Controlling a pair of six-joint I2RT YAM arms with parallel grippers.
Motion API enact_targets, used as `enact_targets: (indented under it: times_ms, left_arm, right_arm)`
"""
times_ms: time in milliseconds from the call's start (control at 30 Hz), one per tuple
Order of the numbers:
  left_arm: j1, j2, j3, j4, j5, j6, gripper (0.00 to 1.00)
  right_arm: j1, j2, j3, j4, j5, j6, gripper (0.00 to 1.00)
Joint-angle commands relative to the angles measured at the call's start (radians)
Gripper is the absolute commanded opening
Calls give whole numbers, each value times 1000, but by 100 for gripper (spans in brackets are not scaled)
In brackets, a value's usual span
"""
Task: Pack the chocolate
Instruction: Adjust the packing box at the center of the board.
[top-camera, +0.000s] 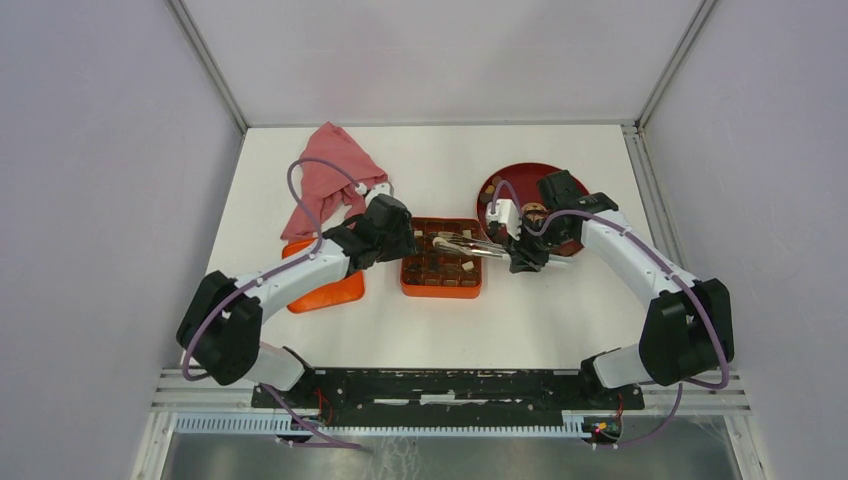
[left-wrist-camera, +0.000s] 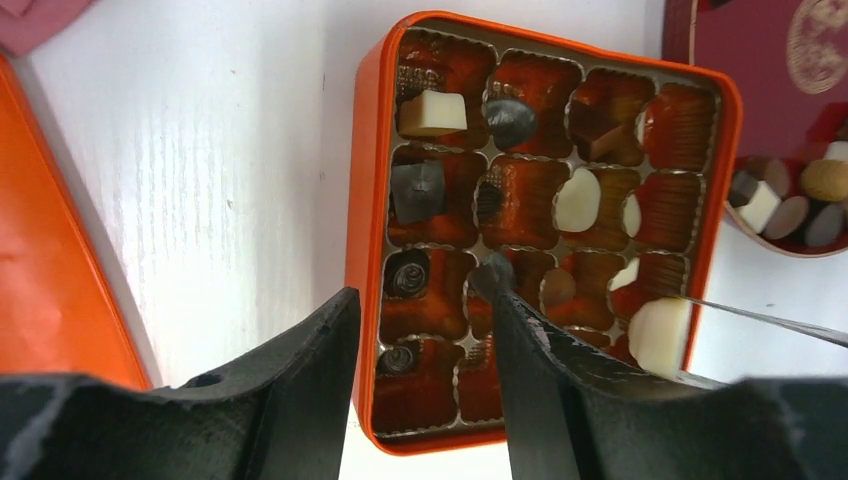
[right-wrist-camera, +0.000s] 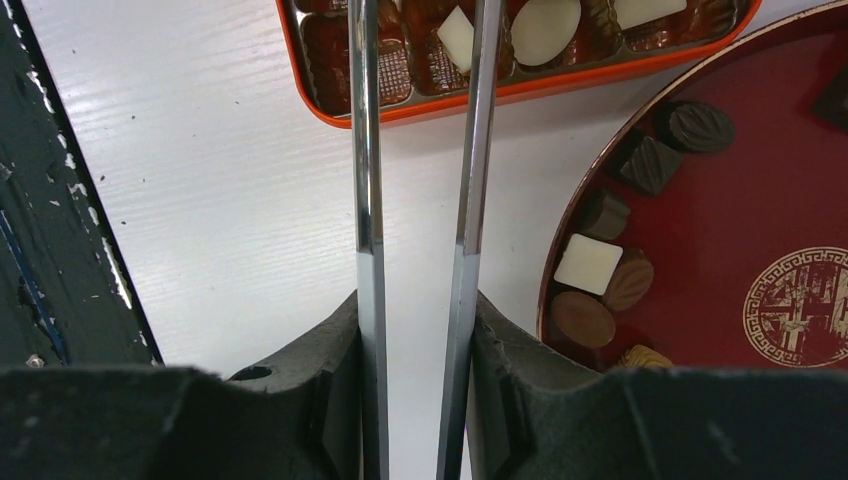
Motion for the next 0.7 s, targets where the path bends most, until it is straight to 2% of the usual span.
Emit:
enact_targets:
  times_ms: [0, 200, 667]
  left_arm:
    - [-11, 67, 104, -103, -80, 97, 58]
    - [-13, 75, 132, -134, -81, 112, 59]
    - [6, 57, 142, -136, -60, 96, 71]
  right_arm:
    - [-22, -38, 27, 55, -82, 23, 1]
    - [-60, -16, 30, 52, -116, 20, 1]
    - [-68, 16, 40, 40, -151, 1, 0]
